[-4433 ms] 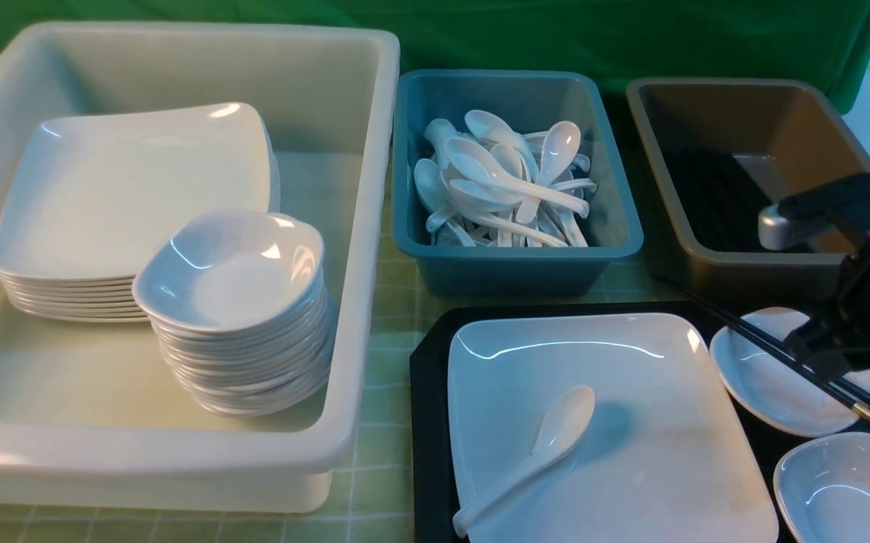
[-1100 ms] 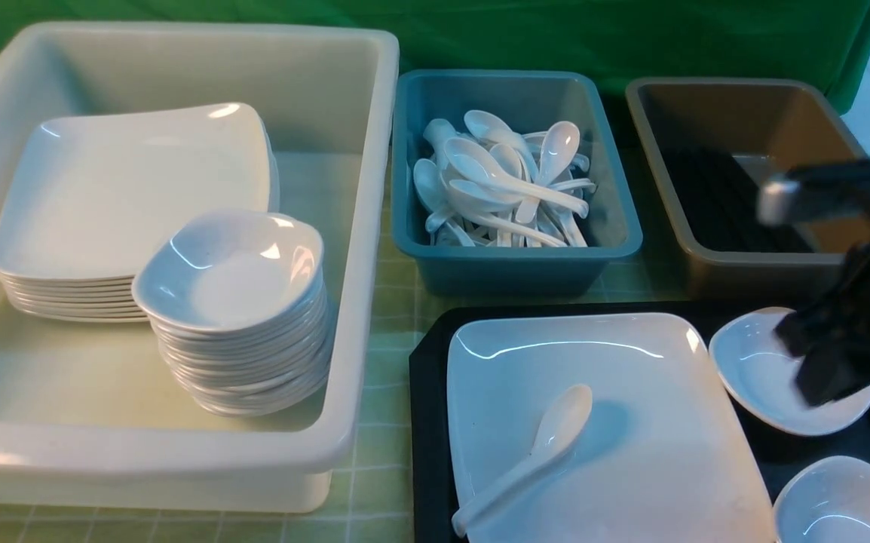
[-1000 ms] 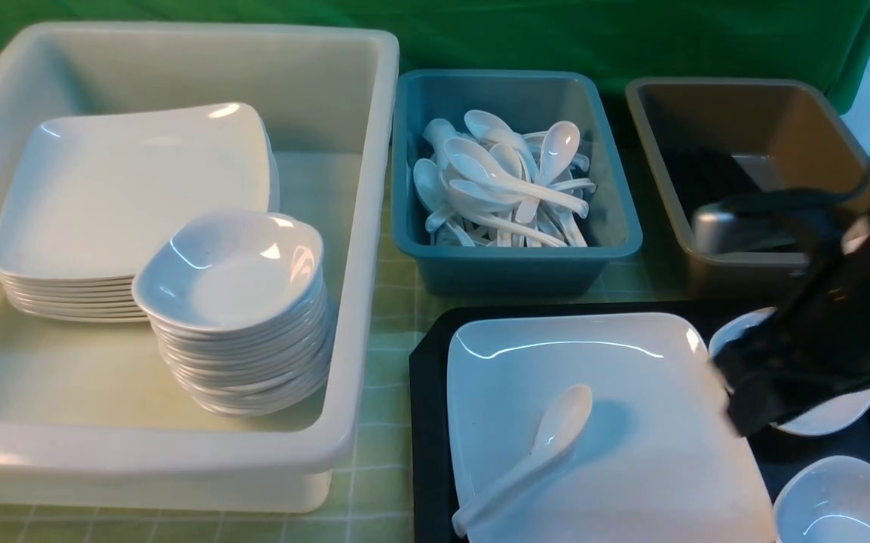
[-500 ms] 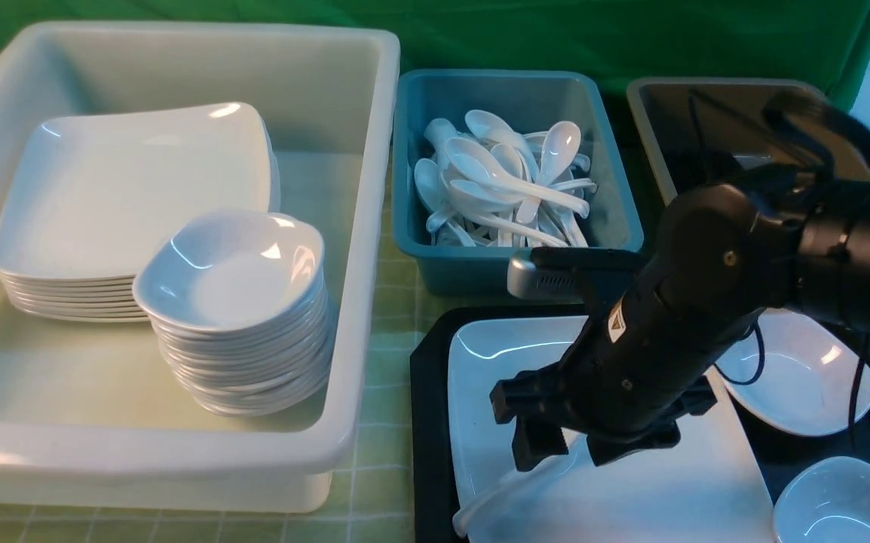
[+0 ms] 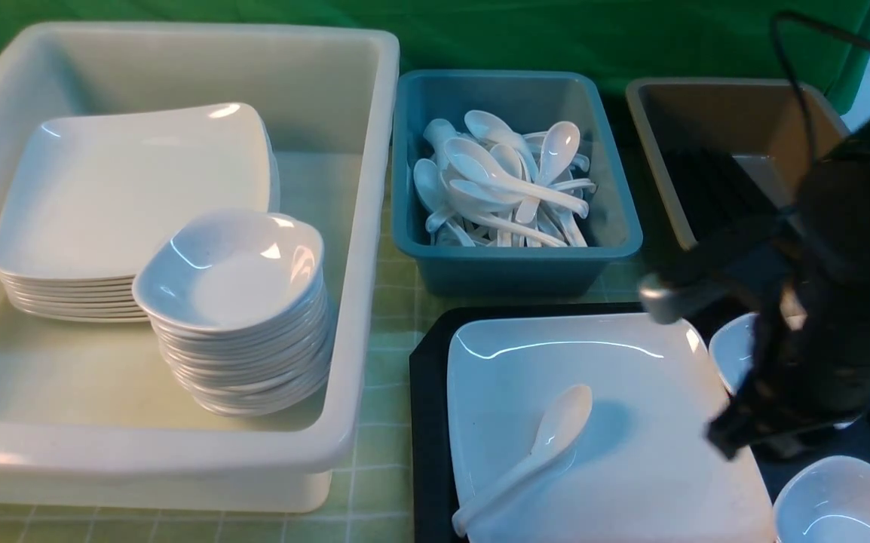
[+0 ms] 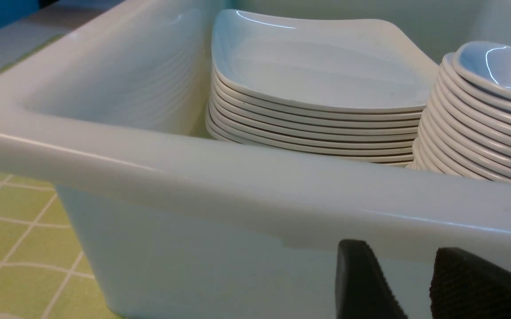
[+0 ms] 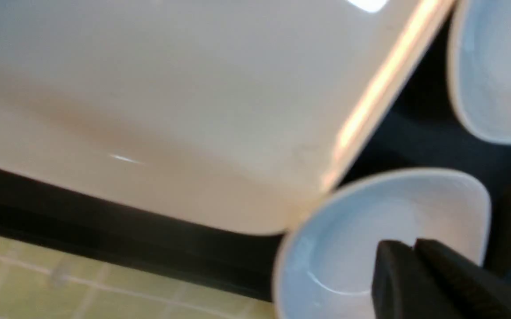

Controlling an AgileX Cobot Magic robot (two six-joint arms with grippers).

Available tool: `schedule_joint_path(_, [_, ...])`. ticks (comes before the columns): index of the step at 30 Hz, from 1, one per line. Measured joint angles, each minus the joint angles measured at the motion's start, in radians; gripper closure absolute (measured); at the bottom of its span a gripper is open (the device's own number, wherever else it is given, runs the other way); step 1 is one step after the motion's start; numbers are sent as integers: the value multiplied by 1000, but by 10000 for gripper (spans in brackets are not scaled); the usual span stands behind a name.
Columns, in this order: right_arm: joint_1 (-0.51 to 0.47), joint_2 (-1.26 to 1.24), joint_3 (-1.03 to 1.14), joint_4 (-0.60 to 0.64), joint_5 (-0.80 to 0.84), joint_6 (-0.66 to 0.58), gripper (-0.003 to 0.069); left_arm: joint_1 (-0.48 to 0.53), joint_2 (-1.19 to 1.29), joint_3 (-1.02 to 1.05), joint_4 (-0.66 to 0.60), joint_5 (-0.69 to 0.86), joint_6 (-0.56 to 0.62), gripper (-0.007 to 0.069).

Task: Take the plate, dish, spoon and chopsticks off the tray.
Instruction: Use the right arm to grab a small plate from the dinner plate

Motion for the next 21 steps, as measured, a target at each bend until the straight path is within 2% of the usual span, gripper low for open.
schedule_joint_path(4, [-228,35,50,15,-41,-207,656,0,0,0,0,0,0,400])
schedule_joint_path(5, [-256,45,53,17,-51,-239,652,0,0,0,0,0,0,400])
schedule_joint_path(7, [-335,82,59,27,-94,-331,616,0,0,0,0,0,0,400])
schedule_joint_path(8, [-361,99,59,31,-123,-358,573,0,0,0,0,0,0,400])
schedule_joint_path(11, [-398,140,59,41,-186,-400,453,0,0,0,0,0,0,400])
schedule_joint_path(12, [-406,162,59,44,-219,-435,363,0,0,0,0,0,0,400])
schedule_joint_path(14, [-409,185,59,45,-231,-474,293,0,0,0,0,0,0,400])
schedule_joint_path(15, [-409,216,59,46,-241,-535,223,0,0,0,0,0,0,400])
schedule_joint_path(17, [-409,245,59,50,-243,-582,184,0,0,0,0,0,0,400])
schedule_joint_path(19, [-409,265,59,51,-243,-607,181,0,0,0,0,0,0,400])
schedule_joint_path(21, [-409,298,59,51,-237,-627,209,0,0,0,0,0,0,400])
